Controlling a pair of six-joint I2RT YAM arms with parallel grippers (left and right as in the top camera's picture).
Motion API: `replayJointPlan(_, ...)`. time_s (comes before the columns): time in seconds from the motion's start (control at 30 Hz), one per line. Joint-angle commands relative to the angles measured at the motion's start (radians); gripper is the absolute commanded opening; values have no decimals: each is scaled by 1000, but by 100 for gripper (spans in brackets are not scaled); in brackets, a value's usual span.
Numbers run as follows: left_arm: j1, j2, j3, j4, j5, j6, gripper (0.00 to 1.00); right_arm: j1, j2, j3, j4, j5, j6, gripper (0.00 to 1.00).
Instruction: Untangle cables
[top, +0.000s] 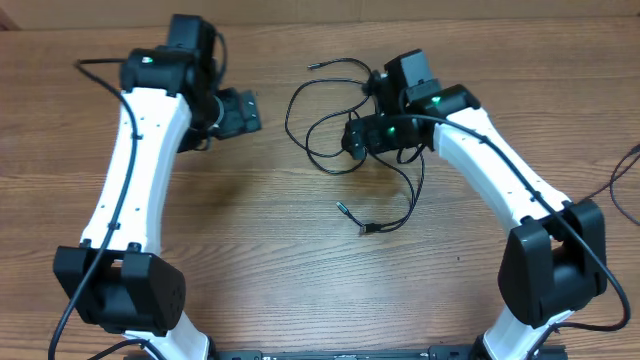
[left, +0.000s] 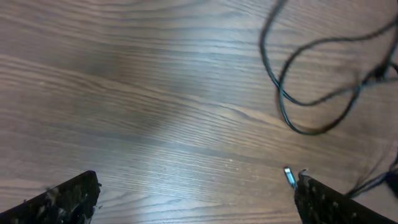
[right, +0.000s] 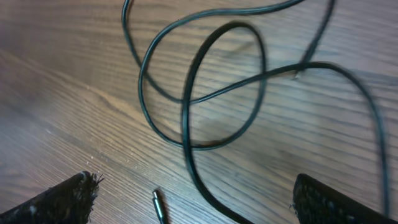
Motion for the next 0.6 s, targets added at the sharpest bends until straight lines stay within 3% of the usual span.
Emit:
replayJointPlan(0.0,14,-15,3,-8,1,-30,100,29,-9,-69,55,-2,-20,98)
replayJointPlan(0.13,11,-15,3,-15,2,-30,100,35,-9,-129,156,33,-19,78)
replayJointPlan(0.2,10,-15,3,-18,2,-30,100,35,-9,-142,184,55,-12,61)
replayJointPlan(0.3,8,-15,3,-28,1,-30,100,35,-9,-142,206,89,23,25)
replayJointPlan(0.37,7,-15,3,-33,1,-30,100,35,-10,-126,202,85,27,8)
replayJointPlan(0.4,7,-15,3,-34,2,-30,100,35,-11,-109,192,81,36,4)
replayJointPlan(0.57,7,-15,3,-32,0,-29,100,35,-37,73,89,51,37,4)
